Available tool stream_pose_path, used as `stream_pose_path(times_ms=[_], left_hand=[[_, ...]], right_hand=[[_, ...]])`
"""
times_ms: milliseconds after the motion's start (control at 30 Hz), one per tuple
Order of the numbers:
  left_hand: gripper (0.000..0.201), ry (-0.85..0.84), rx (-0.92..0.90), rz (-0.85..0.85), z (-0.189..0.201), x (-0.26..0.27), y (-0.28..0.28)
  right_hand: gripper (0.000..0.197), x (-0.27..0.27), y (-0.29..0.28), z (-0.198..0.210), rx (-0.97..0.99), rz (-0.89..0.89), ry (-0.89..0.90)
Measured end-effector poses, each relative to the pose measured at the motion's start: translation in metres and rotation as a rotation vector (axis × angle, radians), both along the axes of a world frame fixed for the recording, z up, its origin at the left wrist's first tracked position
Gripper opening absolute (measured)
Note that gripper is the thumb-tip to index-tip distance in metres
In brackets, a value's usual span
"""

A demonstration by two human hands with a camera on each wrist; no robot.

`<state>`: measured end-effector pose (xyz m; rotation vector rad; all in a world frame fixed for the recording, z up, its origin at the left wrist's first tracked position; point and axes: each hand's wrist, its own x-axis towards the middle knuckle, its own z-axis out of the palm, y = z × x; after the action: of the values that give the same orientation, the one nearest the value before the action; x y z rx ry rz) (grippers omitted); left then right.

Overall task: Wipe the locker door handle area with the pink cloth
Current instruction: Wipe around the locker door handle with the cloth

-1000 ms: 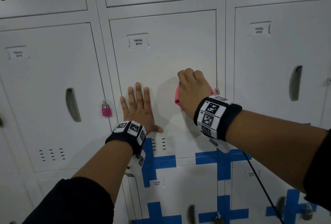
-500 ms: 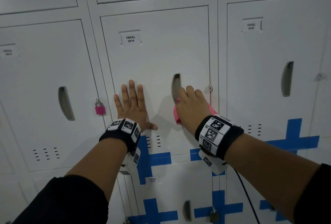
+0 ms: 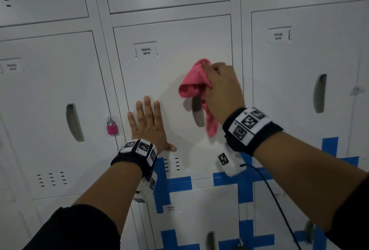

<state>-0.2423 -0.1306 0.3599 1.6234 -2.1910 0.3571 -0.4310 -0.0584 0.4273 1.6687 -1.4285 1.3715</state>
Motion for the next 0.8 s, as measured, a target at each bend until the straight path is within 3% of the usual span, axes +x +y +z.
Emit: stream_pose_path(times_ms=[133, 367, 533, 733, 800], left_hand=[[0.155, -0.005, -0.002, 0.011, 0.000, 0.000, -0.001], [0.156, -0.007, -0.019, -0.025, -0.002, 0.002, -0.006], [0.159, 0.003, -0.046, -0.039, -0.003, 0.002, -0.007], [0.157, 0.003, -0.027, -0.029, -0.002, 0.002, -0.006], [0.157, 0.010, -0.022, -0.033, -0.002, 0.002, -0.006]], right_hand=[[0.048, 0.008, -0.027, -0.036, 0.082, -0.210, 0.255], [0.049, 0.014, -0.027, -0.126, 0.107, -0.217, 0.248], [0.042, 0.013, -0.027, -0.125, 0.129, -0.229, 0.247], [0.056, -0.006, -0.014, -0.135, 0.180, -0.098, 0.251], [0.044, -0.012, -0.010, -0.134, 0.173, -0.039, 0.173]])
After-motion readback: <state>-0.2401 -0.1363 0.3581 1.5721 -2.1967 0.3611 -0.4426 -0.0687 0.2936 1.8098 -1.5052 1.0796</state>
